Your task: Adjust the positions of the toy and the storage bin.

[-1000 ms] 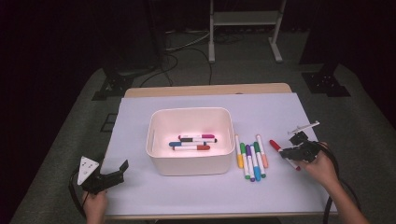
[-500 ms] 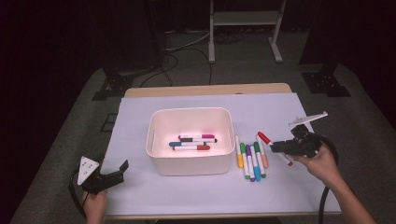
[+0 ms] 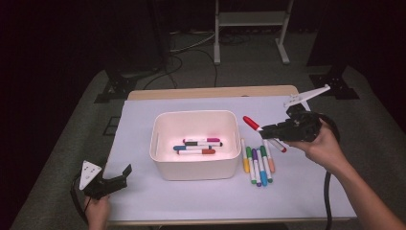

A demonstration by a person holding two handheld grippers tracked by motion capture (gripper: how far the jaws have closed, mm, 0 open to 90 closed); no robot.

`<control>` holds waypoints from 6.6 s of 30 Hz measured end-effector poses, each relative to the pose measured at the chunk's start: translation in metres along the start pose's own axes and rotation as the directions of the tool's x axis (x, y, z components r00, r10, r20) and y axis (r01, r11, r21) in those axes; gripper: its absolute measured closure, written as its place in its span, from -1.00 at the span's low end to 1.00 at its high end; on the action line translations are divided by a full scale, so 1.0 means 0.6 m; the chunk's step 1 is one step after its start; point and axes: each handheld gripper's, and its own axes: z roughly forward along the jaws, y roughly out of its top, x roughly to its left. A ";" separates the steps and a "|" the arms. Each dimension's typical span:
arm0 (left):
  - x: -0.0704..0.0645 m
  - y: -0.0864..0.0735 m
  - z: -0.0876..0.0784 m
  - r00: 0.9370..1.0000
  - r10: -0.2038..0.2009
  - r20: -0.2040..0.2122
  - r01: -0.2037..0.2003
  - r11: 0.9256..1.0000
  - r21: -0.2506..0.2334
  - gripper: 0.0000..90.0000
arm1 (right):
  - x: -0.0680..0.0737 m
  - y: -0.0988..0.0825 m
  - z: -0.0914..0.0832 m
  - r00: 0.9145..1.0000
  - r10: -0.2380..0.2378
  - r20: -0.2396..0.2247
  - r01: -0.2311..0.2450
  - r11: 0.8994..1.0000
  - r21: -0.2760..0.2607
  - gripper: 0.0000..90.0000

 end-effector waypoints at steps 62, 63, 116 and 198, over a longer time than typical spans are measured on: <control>0.004 0.000 0.000 1.000 -0.013 0.006 0.013 1.000 0.000 -0.99 | 0.124 0.117 0.388 0.923 -0.247 -0.294 0.344 0.873 0.346 0.69; 0.004 0.000 0.000 1.000 -0.014 0.007 0.014 1.000 0.000 -0.99 | 0.125 0.116 0.391 0.923 -0.249 -0.293 0.347 0.868 0.356 0.69; -0.001 0.000 0.001 1.000 0.003 0.003 -0.003 1.000 0.003 -0.99 | -0.010 0.021 0.069 0.993 -0.114 -0.007 0.115 0.991 0.067 0.21; 0.000 0.000 0.001 1.000 0.002 -0.001 -0.002 1.000 0.002 -0.99 | -0.142 -0.222 0.095 0.948 0.184 0.260 -0.245 0.943 0.224 0.70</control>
